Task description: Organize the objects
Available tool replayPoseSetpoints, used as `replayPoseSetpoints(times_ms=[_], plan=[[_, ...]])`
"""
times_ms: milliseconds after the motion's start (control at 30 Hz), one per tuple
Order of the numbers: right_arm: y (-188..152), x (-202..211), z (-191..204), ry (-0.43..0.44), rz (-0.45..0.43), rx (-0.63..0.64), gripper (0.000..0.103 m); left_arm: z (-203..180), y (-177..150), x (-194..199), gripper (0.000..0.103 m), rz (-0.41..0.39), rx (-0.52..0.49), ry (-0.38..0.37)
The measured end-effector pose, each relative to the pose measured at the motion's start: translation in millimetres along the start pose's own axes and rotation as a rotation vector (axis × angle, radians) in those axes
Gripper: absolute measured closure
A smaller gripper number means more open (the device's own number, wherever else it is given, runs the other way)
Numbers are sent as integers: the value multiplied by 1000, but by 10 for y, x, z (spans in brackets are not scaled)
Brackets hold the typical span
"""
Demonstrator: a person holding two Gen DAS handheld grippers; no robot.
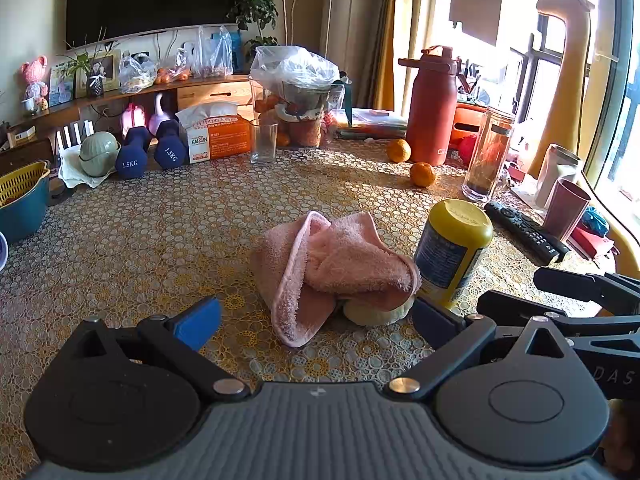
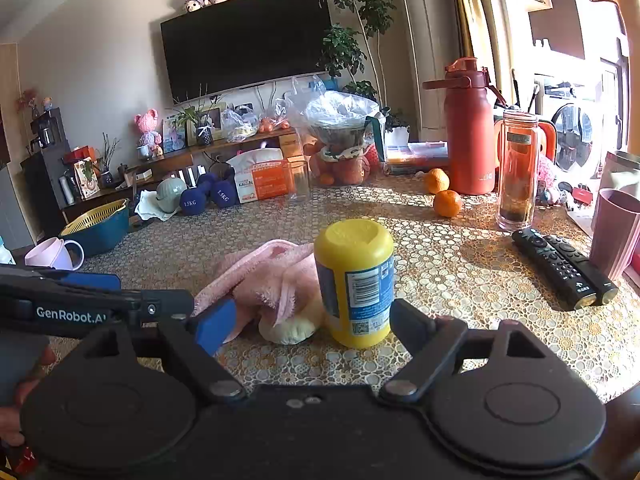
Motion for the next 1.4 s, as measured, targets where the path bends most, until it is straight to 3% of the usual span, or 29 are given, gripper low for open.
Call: replayPoseSetpoints(times_ms=[767,1100,1233,1300,1400], plan=[[18,6,-2,-8,-31,15,19,-11,66,-7,0,-40,-28,25],[166,-63,-171,-49,-49,32,19,-138,216,-412,0,-38,-115,16],[202,-109,-256,-51,-42,38,19,-79,296,-670,0,30,-75,-78],[199,-125,-299,-51,-39,38,19,-125,263,-768,0,64,-120,-114],[180,-141,-347,-40,-31,27,19,-329,142,-799,0,43,-329,-104]])
Point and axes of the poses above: each gripper's, at about its wrist camera, not at the fingertips, and x roughly against the way its jaws point, z to its left, y to its top, the point moved 4 cm from there along -x, roughly the way its jaws point, and after that the axes turned 8 degrees about -x, right-handed, at the moved point
